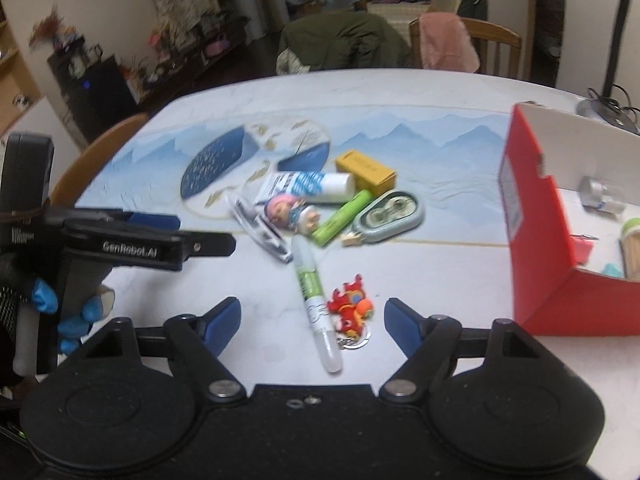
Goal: Organize rigid objects
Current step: 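Withdraw both tools from the shoebox back toward the pile, then grasp the white glue stick with the right tool while the left tool reaches the white sunglasses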
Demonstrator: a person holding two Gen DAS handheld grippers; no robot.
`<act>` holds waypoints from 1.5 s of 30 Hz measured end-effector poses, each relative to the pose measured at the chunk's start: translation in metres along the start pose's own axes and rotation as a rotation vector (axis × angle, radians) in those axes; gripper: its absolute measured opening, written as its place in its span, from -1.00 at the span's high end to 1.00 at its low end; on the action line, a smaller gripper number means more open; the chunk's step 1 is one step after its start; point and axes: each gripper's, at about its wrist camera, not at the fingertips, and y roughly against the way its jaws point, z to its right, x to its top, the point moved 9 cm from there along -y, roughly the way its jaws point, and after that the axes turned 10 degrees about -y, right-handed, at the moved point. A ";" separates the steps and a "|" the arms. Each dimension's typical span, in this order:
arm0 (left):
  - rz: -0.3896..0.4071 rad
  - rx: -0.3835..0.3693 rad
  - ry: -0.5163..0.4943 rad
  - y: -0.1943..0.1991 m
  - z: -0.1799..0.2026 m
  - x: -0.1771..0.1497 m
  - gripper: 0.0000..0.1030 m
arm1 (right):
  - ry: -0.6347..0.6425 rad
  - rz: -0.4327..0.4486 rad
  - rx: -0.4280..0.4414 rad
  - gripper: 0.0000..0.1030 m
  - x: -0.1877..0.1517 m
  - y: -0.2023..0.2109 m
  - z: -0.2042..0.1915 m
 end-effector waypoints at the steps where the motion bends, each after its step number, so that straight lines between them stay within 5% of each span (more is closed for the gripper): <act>1: 0.003 0.002 0.003 -0.002 -0.003 0.001 -0.99 | 0.014 -0.007 -0.002 -0.46 0.000 -0.004 -0.003; 14: -0.018 0.071 -0.060 -0.037 -0.041 0.006 -0.99 | 0.120 -0.099 -0.036 -0.06 0.001 -0.056 -0.017; 20: -0.008 0.029 -0.109 -0.041 -0.048 0.013 -0.99 | 0.146 -0.124 -0.038 0.02 0.005 -0.071 -0.020; 35: 0.006 0.060 -0.261 -0.072 -0.048 0.024 -0.97 | 0.164 -0.163 -0.048 0.24 0.009 -0.098 -0.021; 45: 0.046 0.023 -0.282 -0.074 -0.039 0.025 -0.37 | 0.158 -0.178 -0.064 0.46 0.012 -0.109 -0.018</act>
